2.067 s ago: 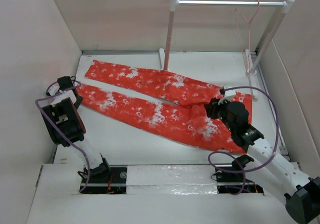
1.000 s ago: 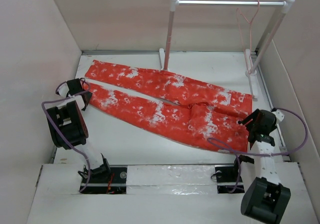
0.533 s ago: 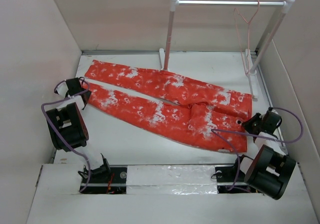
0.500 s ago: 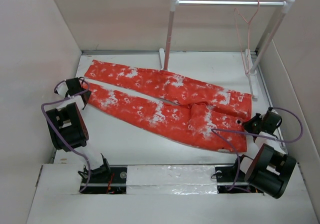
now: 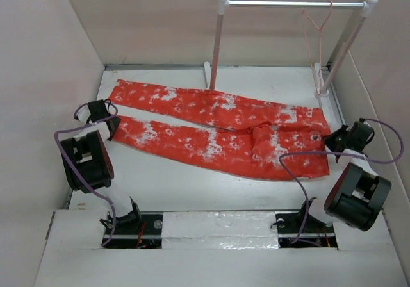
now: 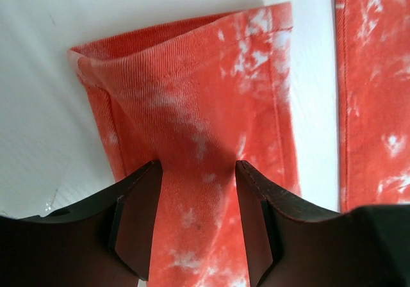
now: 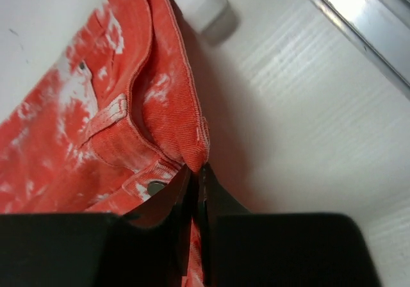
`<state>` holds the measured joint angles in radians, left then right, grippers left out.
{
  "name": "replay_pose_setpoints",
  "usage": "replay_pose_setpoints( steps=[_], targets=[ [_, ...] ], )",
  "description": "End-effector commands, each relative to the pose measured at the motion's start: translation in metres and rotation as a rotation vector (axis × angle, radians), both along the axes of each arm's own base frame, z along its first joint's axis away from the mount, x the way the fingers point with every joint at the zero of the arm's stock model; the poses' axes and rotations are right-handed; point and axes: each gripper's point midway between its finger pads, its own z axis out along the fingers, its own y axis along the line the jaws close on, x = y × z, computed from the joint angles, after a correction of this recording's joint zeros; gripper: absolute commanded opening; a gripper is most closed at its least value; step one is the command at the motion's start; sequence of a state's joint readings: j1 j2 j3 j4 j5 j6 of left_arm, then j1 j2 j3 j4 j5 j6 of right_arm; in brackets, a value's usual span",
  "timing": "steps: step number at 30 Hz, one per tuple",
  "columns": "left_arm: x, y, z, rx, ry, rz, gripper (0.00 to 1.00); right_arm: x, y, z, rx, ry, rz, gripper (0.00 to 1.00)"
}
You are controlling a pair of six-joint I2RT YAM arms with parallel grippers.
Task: Place the trousers on the hanger
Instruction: Flatten out the trousers at the center of the board.
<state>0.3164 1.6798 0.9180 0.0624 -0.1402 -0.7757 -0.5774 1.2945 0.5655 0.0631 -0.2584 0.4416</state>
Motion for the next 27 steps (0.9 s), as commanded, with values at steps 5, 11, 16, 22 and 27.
replay_pose_setpoints(
  steps=[5,11,16,22,27],
  targets=[
    [-0.016,-0.001,-0.013,0.011,0.100,0.040,0.46,0.023,-0.013,0.034,-0.083,-0.124,0.033,0.77],
    [-0.037,0.010,0.009,0.085,0.090,0.115,0.44,0.003,0.010,0.069,-0.208,-0.181,0.049,0.78],
    [-0.046,0.013,0.005,0.083,0.129,0.127,0.46,-0.019,0.032,0.062,-0.236,-0.188,0.090,0.72],
    [-0.052,0.026,0.019,0.102,0.110,0.139,0.43,-0.049,0.046,0.038,-0.262,-0.120,0.138,0.13],
    [-0.061,0.021,0.001,0.070,0.178,0.110,0.43,-0.065,0.050,0.017,-0.264,-0.098,0.123,0.13]
  ],
)
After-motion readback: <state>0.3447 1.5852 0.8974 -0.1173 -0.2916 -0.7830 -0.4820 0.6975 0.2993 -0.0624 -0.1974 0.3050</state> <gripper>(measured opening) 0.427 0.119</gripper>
